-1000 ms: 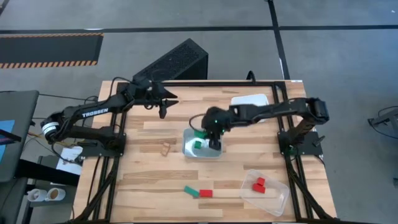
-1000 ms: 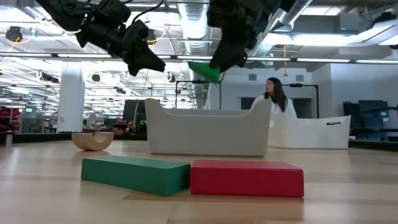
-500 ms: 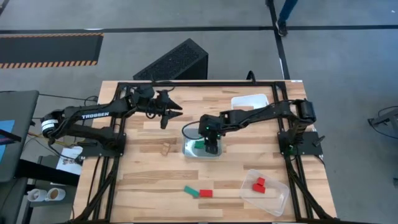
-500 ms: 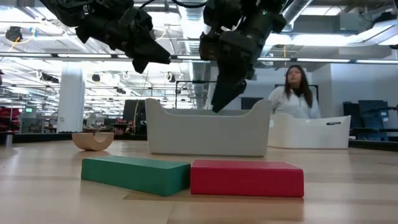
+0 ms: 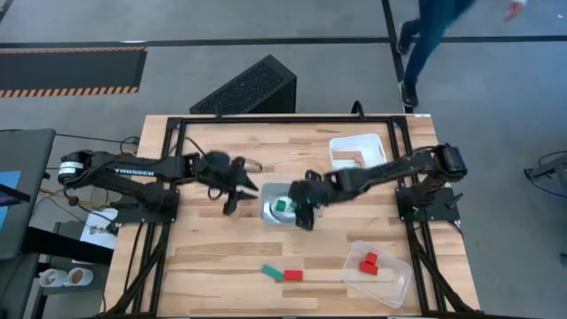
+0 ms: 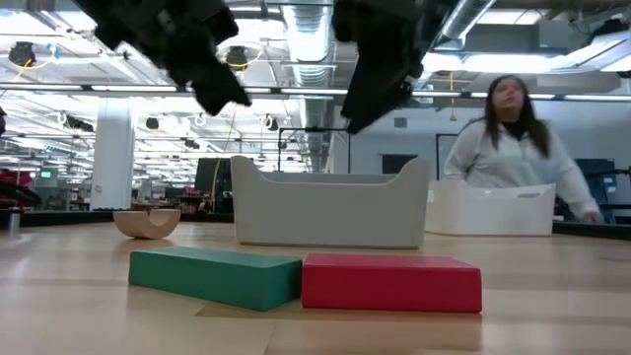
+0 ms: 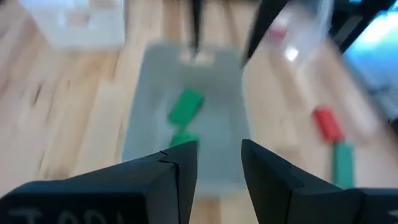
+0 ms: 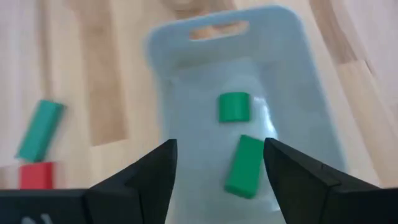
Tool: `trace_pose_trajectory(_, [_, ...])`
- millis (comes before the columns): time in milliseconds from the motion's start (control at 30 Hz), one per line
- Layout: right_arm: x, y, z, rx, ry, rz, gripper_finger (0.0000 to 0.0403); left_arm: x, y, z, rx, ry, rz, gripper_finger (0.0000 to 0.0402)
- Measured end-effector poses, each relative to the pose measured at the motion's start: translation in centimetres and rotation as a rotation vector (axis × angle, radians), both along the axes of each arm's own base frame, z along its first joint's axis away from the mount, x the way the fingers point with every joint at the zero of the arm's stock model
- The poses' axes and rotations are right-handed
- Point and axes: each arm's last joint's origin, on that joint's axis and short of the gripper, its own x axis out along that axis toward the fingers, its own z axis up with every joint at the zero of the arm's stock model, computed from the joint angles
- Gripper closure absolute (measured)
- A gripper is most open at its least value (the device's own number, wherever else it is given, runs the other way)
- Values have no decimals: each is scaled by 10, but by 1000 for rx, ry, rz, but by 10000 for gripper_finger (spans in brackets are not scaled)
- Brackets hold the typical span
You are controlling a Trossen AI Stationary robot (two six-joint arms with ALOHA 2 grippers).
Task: Sort & place blocks by color
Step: Put the brown block into the white bin
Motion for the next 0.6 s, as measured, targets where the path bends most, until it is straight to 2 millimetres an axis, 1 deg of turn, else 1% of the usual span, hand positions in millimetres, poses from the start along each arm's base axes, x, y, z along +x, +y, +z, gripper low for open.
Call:
trace_pose_trajectory(133, [-10, 37, 12, -61, -67, 19, 144, -7, -26, -11, 59, 154, 40, 289])
trace_pose_trajectory(267, [-20, 64, 22, -158, -143, -8, 143, -14, -47, -18, 63, 249, 53, 289])
trace_pose_trajectory(367, [-28, 76, 28, -203, -186, -37, 143, -20, -60, -25, 80, 318, 20, 289])
trace_pose_trajectory(433, [-31, 82, 31, -217, -207, -43, 143, -24, -66, -31, 86, 329, -5, 288])
trace_pose_trajectory(500, [-33, 86, 32, -241, -223, -54, 143, -28, -67, -39, 71, 354, -11, 280])
trace_pose_trajectory(600, [-35, 89, 33, -280, -235, -76, 143, -34, -66, -53, 50, 394, 3, 255])
